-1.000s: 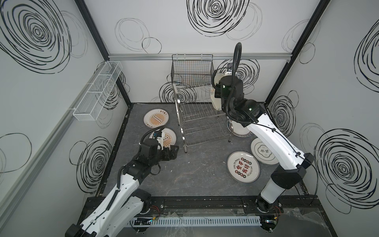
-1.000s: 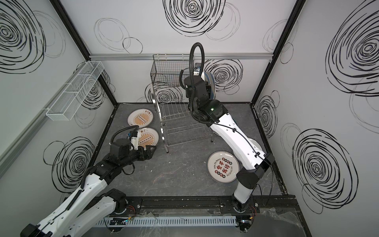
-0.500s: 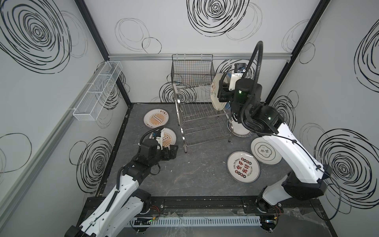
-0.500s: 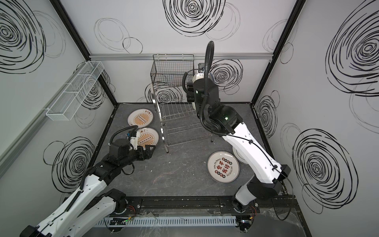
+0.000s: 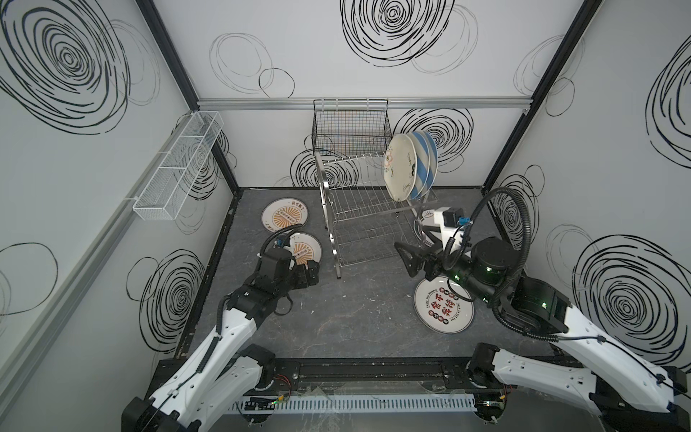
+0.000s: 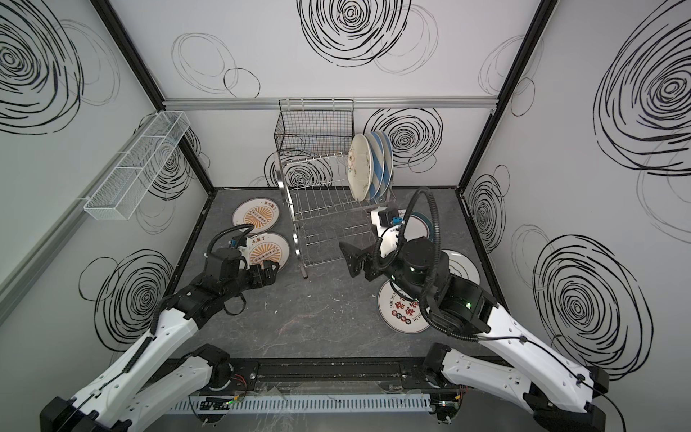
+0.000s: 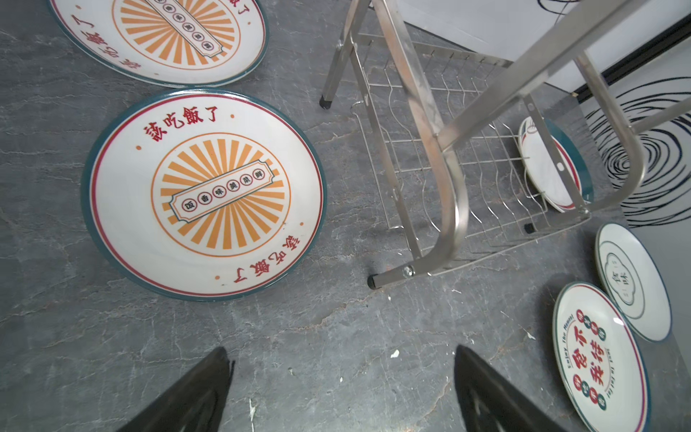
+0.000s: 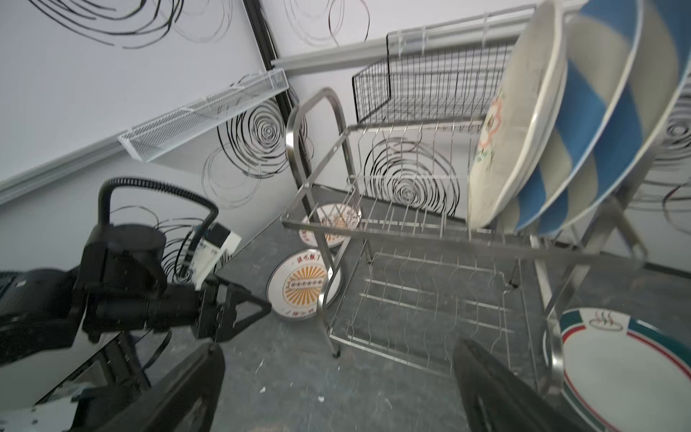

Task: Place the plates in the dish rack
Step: 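Open the right gripper and draw it back from the rack, then move the left gripper over the sunburst plate while the right gripper lowers near the robot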

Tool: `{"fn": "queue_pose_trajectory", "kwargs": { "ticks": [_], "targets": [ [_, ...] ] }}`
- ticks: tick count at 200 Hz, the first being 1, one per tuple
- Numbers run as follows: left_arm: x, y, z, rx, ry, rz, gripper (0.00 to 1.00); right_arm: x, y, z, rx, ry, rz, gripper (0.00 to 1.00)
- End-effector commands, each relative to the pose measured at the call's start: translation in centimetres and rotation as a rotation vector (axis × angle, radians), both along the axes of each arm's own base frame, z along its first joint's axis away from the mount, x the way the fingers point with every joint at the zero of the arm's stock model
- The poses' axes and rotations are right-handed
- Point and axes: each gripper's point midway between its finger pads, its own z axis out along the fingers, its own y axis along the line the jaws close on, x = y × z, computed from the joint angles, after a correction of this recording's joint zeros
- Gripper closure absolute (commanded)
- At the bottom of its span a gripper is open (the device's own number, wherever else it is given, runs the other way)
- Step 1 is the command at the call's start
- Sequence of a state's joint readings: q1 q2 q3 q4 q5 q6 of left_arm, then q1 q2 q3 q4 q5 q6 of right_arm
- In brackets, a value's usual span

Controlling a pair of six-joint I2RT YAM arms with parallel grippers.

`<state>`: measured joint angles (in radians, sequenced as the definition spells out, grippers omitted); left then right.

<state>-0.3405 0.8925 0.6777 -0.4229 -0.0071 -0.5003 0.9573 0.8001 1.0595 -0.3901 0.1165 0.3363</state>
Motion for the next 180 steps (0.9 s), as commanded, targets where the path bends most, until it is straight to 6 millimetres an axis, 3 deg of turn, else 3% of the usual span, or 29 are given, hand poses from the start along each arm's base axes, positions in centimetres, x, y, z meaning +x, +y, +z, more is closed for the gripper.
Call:
{"fn": "queue_pose_trajectory", "kwargs": {
  "ticks": [1, 33, 56, 85, 118, 180],
  "targets": [
    [1.4, 1.0, 0.7, 0.041, 0.007, 0.085, 0.04, -2.0, 0.6, -2.9, 0.105, 0.115, 0.067, 0.0],
    [3.2, 0.9, 0.4, 0.059, 0.021, 0.116, 0.04, -3.4, 0.9, -8.6, 0.218, 0.223, 0.069, 0.0],
    [4.2, 0.4, -0.3, 0.066, 0.056, 0.092, 0.04, -4.3, 1.3, -10.2, 0.282, 0.258, 0.083, 0.0],
    [5.3, 1.2, -1.5, 0.098, 0.081, 0.118, 0.04, -4.7, 1.7, -12.5, 0.206, 0.302, 0.07, 0.0],
    [6.2, 2.1, -4.0, 0.057, 0.129, 0.146, 0.04, -5.1, 1.9, -13.7, 0.146, 0.326, 0.078, 0.0],
    [8.2, 3.2, -5.7, 0.026, 0.119, 0.207, 0.04, -5.7, 2.3, -15.1, 0.11, 0.363, 0.105, 0.0]
  ]
}}
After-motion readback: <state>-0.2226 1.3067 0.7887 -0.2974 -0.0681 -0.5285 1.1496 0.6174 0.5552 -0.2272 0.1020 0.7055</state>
